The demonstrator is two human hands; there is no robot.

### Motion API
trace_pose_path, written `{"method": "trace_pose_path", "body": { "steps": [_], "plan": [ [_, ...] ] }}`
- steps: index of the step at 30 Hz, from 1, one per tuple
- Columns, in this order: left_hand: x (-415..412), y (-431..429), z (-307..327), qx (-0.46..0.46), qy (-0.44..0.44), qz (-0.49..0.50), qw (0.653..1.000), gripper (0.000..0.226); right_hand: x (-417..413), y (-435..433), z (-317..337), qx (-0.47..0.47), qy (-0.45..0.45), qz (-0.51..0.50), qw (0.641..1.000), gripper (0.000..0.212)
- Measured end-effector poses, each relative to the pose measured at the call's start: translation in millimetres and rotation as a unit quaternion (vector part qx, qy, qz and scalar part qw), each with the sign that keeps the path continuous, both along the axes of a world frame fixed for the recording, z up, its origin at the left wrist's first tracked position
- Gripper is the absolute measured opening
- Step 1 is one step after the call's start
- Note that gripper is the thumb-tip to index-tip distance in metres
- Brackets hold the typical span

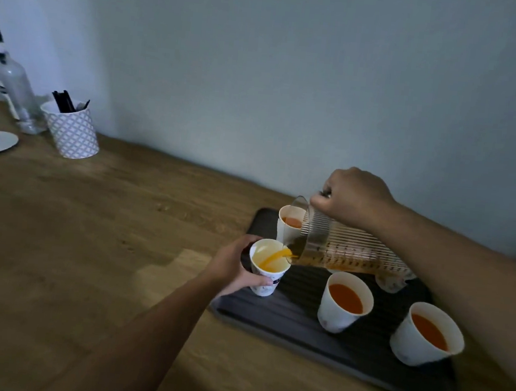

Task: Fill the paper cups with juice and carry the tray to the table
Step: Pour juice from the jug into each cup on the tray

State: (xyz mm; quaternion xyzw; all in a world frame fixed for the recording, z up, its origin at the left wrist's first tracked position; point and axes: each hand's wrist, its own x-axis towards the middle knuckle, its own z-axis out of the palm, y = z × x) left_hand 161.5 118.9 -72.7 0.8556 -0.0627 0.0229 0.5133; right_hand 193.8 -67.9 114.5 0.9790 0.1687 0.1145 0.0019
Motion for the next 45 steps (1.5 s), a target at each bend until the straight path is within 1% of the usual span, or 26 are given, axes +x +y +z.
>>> {"method": "trace_pose_path", "body": {
  "steps": [5, 11, 24, 36, 45],
  "plan": [
    [-3, 0, 2, 0.006, 0.018, -0.007, 1.0, 0.076, -1, 2, 0, -0.017, 0.006, 0.01, 1.0, 0.039],
    [-5, 0, 4, 0.024, 0.016, -0.004, 1.0, 0.071, -1, 5, 1, -0.032, 0.005, 0.012, 0.999, 0.038],
    [-9, -1, 14, 0.041, 0.027, 0.0, 0.999, 0.073, 2, 11, 2, -0.058, -0.014, 0.014, 0.998, 0.039],
    [-11, -1, 18, 0.046, 0.061, -0.004, 0.997, 0.081, 1, 12, 5, -0.057, -0.024, 0.023, 0.998, 0.037],
    [-9, 0, 10, 0.041, 0.05, -0.008, 0.998, 0.071, 0, 9, 5, -0.03, -0.02, 0.002, 0.999, 0.039]
  ]
}}
